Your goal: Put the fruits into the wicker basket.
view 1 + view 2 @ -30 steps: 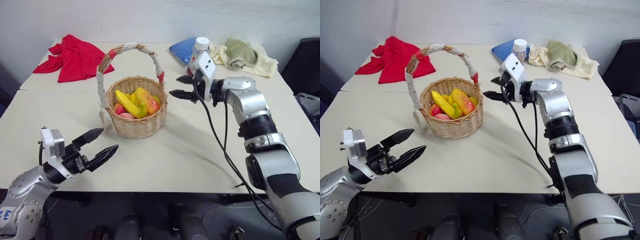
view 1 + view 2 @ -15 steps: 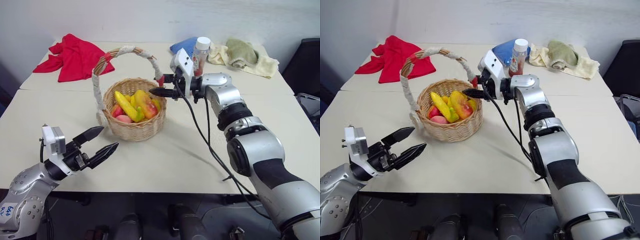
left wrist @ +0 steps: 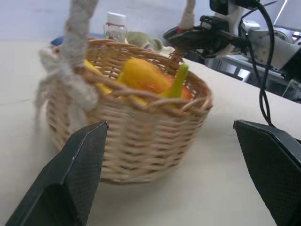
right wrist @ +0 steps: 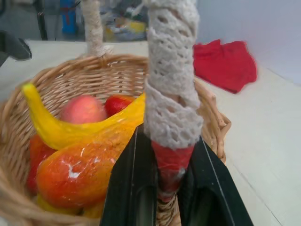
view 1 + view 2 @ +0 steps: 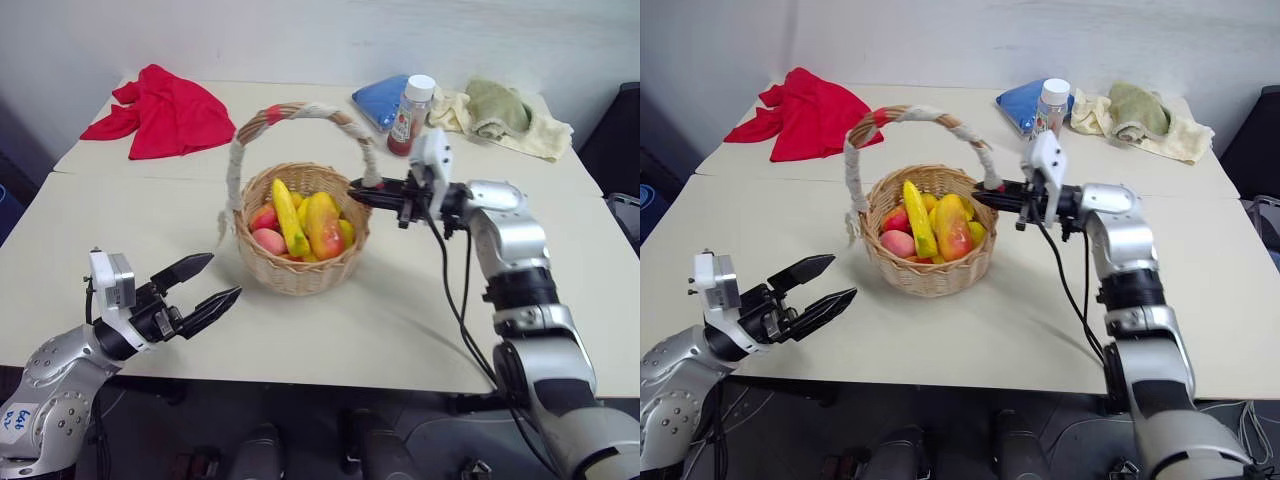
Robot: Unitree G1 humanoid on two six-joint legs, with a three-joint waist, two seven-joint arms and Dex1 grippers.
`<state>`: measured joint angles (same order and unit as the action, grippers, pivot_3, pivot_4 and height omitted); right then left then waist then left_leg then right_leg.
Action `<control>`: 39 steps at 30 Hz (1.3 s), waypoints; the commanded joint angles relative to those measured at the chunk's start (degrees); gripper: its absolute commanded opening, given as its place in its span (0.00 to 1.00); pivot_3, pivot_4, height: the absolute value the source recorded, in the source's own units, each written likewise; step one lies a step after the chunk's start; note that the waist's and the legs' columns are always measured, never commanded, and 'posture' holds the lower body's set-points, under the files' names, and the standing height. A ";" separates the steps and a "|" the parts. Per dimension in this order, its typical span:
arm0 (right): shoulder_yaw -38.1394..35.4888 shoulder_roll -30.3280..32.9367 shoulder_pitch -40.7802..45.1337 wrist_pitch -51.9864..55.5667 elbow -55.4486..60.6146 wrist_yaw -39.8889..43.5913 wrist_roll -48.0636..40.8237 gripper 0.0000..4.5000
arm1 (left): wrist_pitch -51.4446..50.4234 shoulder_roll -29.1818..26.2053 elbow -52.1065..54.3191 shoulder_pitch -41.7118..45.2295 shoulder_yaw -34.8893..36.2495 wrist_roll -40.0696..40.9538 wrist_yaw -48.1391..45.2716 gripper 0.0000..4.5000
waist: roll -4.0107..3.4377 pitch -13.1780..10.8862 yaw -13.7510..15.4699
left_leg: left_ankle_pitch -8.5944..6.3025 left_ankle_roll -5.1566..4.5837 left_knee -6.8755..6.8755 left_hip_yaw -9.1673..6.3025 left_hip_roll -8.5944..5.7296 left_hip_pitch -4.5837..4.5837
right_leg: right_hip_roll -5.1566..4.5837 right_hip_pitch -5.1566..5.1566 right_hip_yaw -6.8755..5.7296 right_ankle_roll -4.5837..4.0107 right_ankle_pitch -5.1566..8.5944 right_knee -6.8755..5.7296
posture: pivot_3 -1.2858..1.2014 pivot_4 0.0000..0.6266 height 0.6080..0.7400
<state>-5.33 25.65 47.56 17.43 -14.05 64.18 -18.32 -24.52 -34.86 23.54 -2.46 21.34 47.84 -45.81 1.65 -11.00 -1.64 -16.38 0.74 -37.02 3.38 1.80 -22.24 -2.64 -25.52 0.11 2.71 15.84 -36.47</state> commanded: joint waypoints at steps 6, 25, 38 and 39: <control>-22.92 13.85 -14.09 13.77 23.94 -19.64 -4.47 0.04 | 0.16 0.23 -7.99 10.39 -7.36 -1.93 -6.24 1.00 | -0.01 -0.01 0.38 | 0.03 -0.05 -0.06 -0.01 -0.04 0.07 | 0.07 0.09 0.01 0.00 0.00 0.00 | 0.52 0.24 1.00; -35.27 13.61 -25.15 23.89 17.73 -40.35 -6.83 0.33 | 2.08 3.27 -17.94 20.09 -12.46 -6.59 -13.20 1.00 | -0.02 -0.01 -0.11 | 0.07 -0.13 -0.08 0.31 0.00 0.16 | 0.42 0.07 0.42 0.24 -0.13 -0.02 | 0.52 0.24 1.00; -48.56 19.80 -47.05 15.02 28.91 -19.11 -16.39 1.00 | 5.79 -2.71 -17.35 17.50 -12.19 -11.33 -19.26 1.00 | -0.03 0.00 -0.01 | 0.09 -0.16 -0.06 0.26 -0.03 0.12 | 0.47 0.12 0.41 0.41 -0.18 0.13 | 0.52 0.24 1.00; -50.04 20.13 -49.38 14.33 29.10 -16.86 -17.17 1.00 | 6.37 -3.20 -17.35 17.02 -11.82 -11.45 -19.90 1.00 | -0.02 0.00 0.01 | 0.08 -0.16 -0.04 0.27 -0.01 0.15 | 0.49 0.13 0.42 0.41 -0.18 0.15 | 0.52 0.24 1.00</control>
<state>-51.74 44.62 -0.50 33.96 13.43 44.01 -33.63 -20.41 -37.36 5.76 15.19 8.92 37.28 -63.95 1.63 -11.01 -1.63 -16.30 0.59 -37.07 3.67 1.80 -22.08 -2.12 -25.36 0.54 3.12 15.67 -36.28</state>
